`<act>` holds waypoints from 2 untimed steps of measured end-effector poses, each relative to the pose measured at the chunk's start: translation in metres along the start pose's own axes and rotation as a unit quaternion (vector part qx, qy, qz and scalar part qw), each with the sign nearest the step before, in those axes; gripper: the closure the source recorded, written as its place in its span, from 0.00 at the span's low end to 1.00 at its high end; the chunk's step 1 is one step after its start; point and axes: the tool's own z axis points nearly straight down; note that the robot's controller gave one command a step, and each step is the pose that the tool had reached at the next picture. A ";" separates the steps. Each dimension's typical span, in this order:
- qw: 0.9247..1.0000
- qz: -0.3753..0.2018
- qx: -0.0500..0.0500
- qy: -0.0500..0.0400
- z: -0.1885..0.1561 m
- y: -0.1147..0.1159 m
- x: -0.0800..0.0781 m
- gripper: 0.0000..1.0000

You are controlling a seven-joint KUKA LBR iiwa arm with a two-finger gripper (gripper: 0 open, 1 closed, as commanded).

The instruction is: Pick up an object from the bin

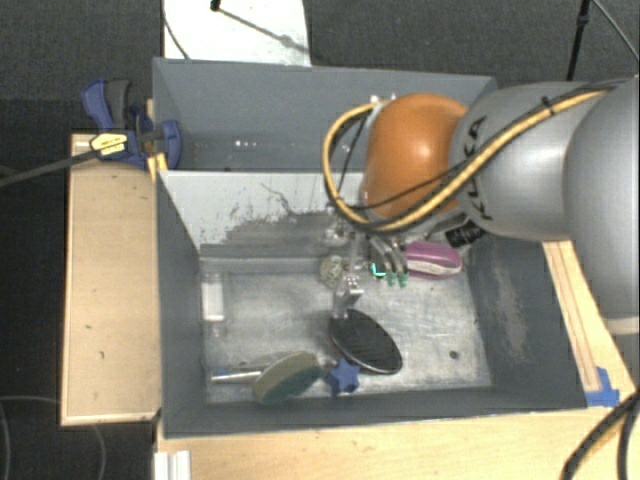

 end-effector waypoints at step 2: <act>0.998 0.070 0.001 -0.003 0.032 -0.108 0.105 0.00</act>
Offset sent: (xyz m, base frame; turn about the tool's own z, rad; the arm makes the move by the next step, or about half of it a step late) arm -0.0519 -0.0509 -0.0617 -0.1004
